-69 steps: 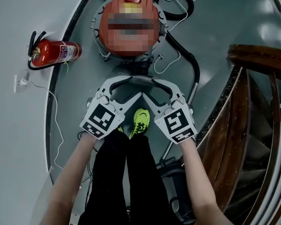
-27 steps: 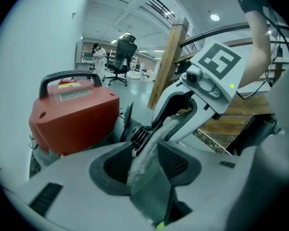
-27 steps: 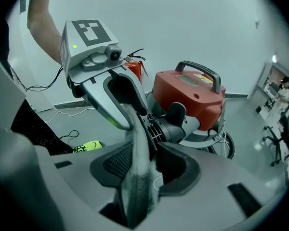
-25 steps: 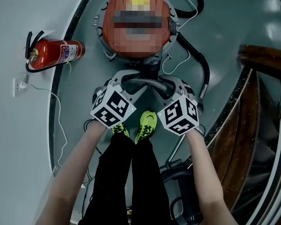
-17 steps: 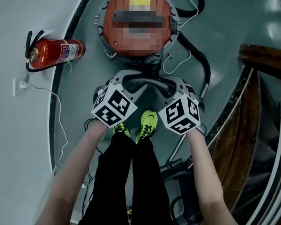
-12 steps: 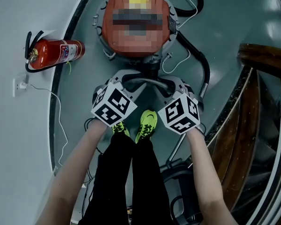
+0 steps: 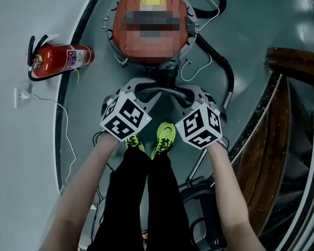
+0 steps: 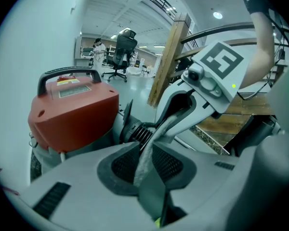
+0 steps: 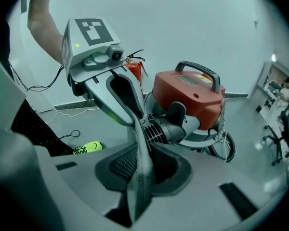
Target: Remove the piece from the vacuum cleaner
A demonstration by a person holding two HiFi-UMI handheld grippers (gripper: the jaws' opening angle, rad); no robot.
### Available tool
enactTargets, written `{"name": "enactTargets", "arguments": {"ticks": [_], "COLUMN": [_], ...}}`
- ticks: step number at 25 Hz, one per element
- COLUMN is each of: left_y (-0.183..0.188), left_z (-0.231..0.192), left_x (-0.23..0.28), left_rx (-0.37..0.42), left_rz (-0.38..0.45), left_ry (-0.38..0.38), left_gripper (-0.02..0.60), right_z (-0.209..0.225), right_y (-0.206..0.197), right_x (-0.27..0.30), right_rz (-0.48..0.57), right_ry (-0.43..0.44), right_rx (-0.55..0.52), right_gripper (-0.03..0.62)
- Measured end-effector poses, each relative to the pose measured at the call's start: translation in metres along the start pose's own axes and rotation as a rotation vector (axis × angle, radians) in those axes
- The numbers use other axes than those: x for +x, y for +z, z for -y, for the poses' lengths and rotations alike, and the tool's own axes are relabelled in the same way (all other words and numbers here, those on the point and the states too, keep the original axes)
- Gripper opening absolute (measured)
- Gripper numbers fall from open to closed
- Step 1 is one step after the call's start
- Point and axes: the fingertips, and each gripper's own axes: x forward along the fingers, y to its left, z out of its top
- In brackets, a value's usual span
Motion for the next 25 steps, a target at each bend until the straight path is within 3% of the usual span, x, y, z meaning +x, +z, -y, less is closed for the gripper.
{"name": "enactTargets", "arguments": {"ticks": [25], "left_y": [-0.021], "left_z": [0.058], "left_x": [-0.037], "left_rx": [0.016], "left_rz": [-0.041], "left_ry": [-0.013], "left_gripper": [0.086], "right_z": [-0.065], "right_y": [-0.005], "right_x": [-0.030], "right_rz": [-0.002], "right_ry": [0.044], "right_rx": [-0.063], "right_gripper": [0.064]}}
